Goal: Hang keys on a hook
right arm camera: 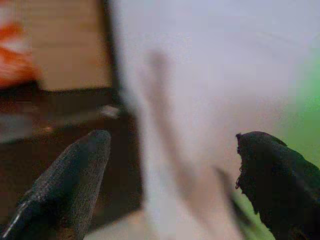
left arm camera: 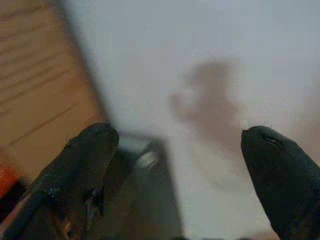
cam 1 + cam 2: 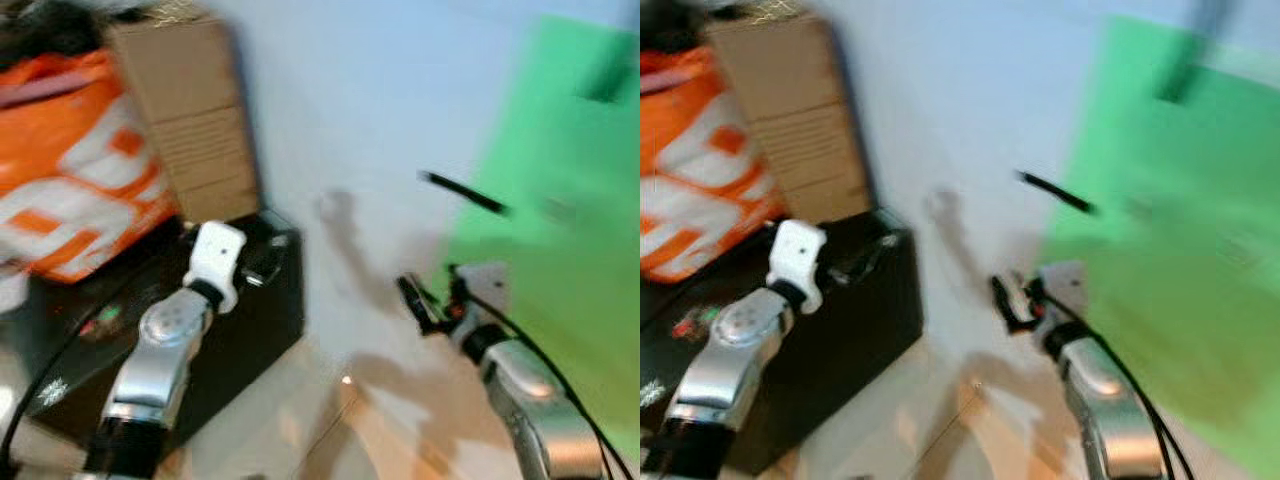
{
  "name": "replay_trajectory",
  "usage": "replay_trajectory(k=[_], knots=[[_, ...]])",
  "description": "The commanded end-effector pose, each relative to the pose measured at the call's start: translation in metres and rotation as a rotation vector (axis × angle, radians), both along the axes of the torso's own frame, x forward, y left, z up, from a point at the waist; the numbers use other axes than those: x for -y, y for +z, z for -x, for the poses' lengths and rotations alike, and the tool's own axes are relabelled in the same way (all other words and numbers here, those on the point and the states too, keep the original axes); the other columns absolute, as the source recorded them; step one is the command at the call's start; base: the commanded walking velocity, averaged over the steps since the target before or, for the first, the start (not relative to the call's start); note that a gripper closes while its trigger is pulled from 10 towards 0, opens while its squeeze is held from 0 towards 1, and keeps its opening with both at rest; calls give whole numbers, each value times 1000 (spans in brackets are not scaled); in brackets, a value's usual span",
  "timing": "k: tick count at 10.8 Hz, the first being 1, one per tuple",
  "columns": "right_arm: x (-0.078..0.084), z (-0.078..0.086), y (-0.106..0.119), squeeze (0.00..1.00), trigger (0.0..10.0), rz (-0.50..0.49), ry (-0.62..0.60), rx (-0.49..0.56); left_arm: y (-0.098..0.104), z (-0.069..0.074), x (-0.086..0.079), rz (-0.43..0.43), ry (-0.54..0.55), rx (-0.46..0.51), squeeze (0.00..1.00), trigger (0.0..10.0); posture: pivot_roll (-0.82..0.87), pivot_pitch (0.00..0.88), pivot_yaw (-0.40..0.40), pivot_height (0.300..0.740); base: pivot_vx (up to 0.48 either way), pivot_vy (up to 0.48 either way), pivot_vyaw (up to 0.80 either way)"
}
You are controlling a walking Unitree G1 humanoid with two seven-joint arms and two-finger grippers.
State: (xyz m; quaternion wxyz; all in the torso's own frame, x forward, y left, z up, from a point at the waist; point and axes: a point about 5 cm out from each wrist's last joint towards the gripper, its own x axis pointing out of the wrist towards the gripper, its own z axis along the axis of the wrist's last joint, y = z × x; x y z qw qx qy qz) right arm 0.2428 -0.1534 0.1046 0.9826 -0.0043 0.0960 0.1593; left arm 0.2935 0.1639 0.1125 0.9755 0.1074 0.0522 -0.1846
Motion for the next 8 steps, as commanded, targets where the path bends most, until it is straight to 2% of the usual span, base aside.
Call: replay_trajectory(k=[1,6,7,8], knots=[[6,2,3,0,10000,8,3,11,3,0,4,1,-11,8,98,10000,-91,0,31,740,0,0,800],[12,-7,7,0,10000,30,-111,60,3,2,2,-4,-6,4,75,10000,-86,0,37,740,0,0,800],[15,-10,7,0,10000,13,-209,66,4,2,1,-9,2,5,63,10000,-85,0,39,740,0,0,800],[20,-11,4,0,10000,-21,-328,46,4,2,-1,-12,17,5,43,10000,-86,0,41,740,0,0,0]])
